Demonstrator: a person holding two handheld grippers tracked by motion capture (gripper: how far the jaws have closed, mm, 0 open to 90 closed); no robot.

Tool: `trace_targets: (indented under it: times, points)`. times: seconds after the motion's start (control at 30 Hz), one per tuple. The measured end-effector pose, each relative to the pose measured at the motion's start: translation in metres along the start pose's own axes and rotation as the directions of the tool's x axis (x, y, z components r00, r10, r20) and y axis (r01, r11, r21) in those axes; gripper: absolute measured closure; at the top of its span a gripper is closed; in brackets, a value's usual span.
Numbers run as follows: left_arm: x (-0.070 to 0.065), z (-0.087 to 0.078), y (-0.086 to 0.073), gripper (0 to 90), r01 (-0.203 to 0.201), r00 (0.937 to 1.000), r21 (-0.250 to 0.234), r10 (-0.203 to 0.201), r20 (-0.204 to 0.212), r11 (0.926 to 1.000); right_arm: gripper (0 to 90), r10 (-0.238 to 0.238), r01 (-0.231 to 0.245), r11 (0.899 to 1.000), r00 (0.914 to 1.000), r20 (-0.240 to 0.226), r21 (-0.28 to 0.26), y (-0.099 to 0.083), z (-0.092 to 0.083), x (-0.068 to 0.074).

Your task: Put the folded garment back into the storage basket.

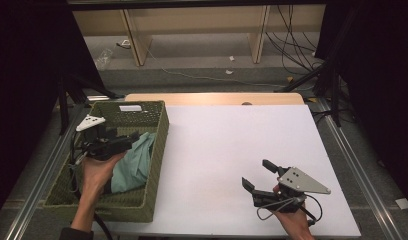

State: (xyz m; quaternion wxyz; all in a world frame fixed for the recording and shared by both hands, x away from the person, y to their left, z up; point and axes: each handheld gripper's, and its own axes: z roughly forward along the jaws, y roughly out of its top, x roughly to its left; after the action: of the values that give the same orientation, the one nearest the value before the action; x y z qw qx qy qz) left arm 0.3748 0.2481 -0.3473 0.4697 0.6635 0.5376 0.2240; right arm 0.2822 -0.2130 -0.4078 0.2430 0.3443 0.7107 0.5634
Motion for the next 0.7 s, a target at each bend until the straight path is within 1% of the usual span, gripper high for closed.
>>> trace_targets:
  times: [0.17,0.3,0.37,0.47,0.57,0.63,0.7]
  points:
    - [-0.011,-0.001,0.001,16.1,0.026,0.998,-0.029,-0.025,0.058,0.9992,16.5,0.0,0.0,1.0,1.0,-0.001,0.001,0.0,0.0,0.0]
    - [-0.023,0.0,0.001,16.1,0.018,0.9957,-0.049,-0.013,0.091,0.9986,16.5,0.001,-0.001,1.0,1.0,-0.001,0.001,0.0,0.0,0.0]
    - [-0.027,0.001,0.0,16.1,0.01,0.995,-0.053,-0.005,0.1,0.9986,16.5,0.001,-0.001,1.0,1.0,-0.001,-0.001,0.0,0.0,0.0]
    - [-0.032,0.003,-0.001,16.1,0.001,0.994,-0.056,0.005,0.109,0.9984,16.5,0.001,-0.001,1.0,1.0,-0.001,-0.001,0.0,0.0,0.0]
    - [-0.036,0.004,-0.003,16.1,0.007,0.9918,-0.058,0.0,0.128,0.9983,16.5,0.0,0.0,1.0,1.0,-0.001,0.0,0.0,0.0,0.0]
    - [-0.039,0.005,-0.003,16.1,-0.002,0.9908,-0.065,0.01,0.135,0.9979,16.5,0.001,-0.001,1.0,1.0,0.0,0.001,0.0,0.0,0.0]
    - [-0.044,0.005,-0.004,16.1,-0.012,0.9882,-0.072,0.023,0.151,0.9973,16.5,0.001,-0.001,1.0,1.0,0.0,0.0,0.0,0.0,0.0]
